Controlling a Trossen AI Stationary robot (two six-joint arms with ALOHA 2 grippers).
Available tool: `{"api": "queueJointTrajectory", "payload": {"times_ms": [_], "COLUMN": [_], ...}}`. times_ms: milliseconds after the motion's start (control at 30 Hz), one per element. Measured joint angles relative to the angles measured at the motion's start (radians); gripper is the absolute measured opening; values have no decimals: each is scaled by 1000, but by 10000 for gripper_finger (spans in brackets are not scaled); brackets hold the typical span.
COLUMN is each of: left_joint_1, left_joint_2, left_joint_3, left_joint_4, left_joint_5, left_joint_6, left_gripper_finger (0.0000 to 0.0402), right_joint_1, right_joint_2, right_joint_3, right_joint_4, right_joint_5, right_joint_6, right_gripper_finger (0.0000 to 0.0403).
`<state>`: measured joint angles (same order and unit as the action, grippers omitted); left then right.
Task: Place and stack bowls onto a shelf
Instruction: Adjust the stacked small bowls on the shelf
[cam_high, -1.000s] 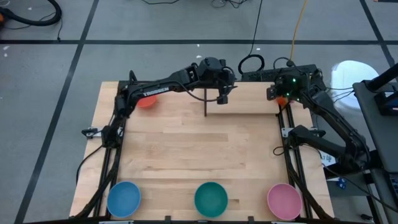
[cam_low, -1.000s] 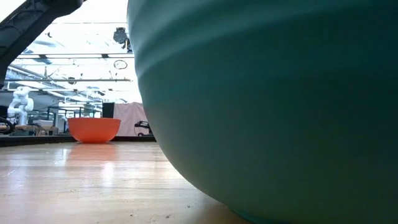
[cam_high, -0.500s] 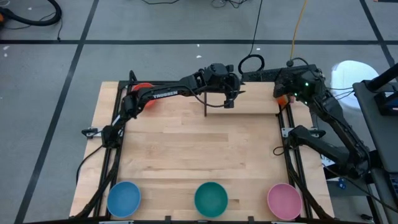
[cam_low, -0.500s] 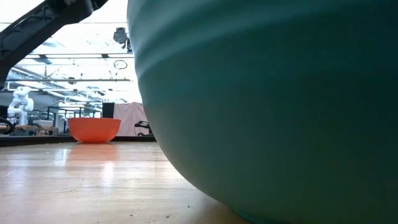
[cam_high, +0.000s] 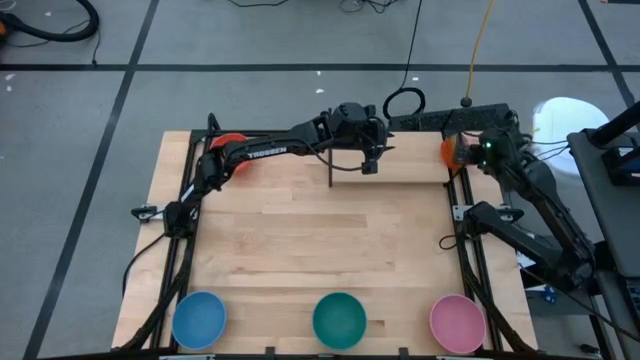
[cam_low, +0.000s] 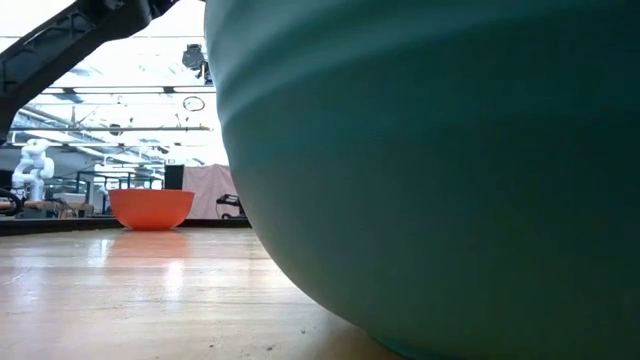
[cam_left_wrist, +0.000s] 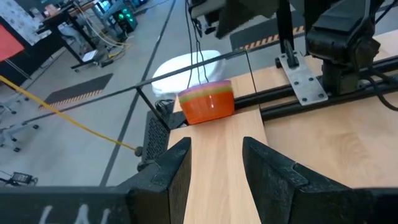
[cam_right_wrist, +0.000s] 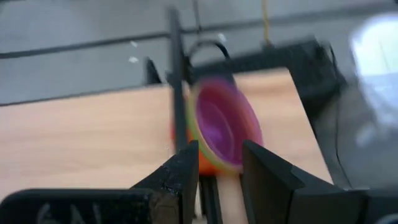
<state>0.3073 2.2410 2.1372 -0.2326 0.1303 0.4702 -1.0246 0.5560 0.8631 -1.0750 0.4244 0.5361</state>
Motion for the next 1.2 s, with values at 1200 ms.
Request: {"api": "queueJointTrajectory", "payload": {"times_ms": [1200], "left_joint_1": [-2], "left_joint_2": [0], "left_joint_3": [0], "left_joint_4": [-28], "left_joint_5": [0], "left_joint_6": [-30], "left_gripper_finger": [149], "right_joint_1": [-290], "right_joint_2": [337], "right_joint_3": [-112], "right_joint_4": [305], "right_joint_5": [-348], "right_joint_6": [-75], "right_gripper_finger": [114]}}
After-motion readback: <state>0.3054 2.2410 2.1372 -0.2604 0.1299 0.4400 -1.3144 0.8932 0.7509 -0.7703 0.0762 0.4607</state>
